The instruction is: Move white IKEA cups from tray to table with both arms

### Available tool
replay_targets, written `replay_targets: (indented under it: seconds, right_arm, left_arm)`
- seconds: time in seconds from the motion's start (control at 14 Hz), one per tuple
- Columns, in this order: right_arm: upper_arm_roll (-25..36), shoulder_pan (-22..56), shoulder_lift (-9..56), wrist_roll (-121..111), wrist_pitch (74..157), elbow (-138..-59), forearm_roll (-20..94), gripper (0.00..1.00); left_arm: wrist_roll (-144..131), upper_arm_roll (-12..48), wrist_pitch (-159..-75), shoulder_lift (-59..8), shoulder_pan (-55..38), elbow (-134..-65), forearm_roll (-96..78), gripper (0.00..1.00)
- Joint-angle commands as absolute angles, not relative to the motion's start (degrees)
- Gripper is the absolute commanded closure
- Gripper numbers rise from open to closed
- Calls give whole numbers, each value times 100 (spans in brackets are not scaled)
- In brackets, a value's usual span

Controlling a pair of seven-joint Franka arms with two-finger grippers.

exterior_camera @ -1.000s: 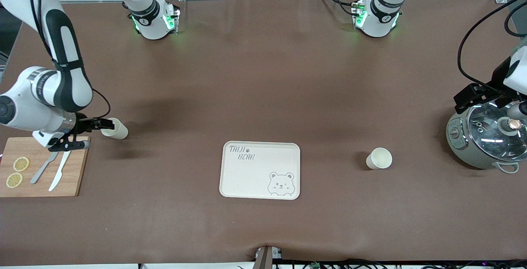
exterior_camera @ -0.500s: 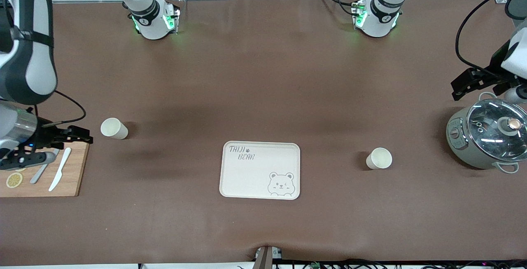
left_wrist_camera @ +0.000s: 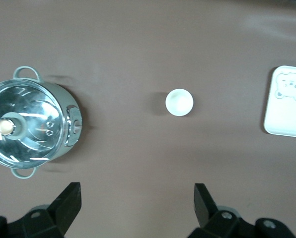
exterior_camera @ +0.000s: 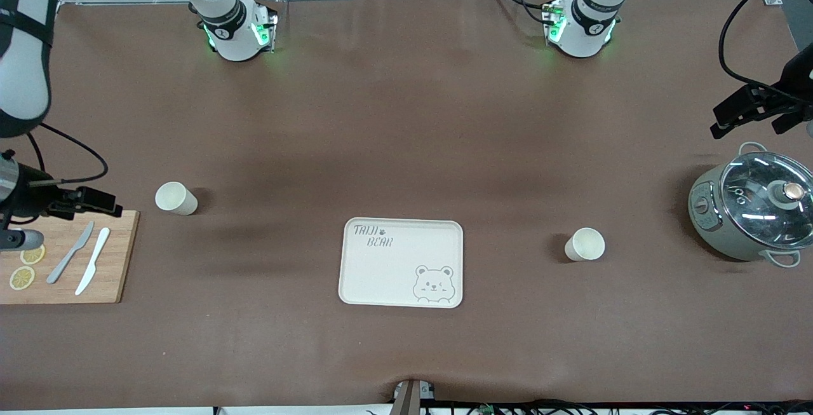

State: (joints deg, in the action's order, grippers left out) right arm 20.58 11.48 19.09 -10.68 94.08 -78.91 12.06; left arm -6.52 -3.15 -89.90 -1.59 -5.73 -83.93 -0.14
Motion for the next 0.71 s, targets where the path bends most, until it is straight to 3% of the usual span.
replay_targets:
  seconds: [0.0,0.36,0.64]
  right_arm:
    - [2030,1178,1433,-1011,8905,-7989,1195,0]
    - [2004,1230,1249,-967,8465,-7893,660,0]
    - [1995,1143,634,-967,8411,-8444,668,0]
  left_arm:
    - [-527,-387,-8921,-97,-668,-8464,-193,0]
    - [-536,-255,-8851,-132,-686,-8473,-150,0]
    - [-545,-150,-8851,-176,-642,-8560,-114,0]
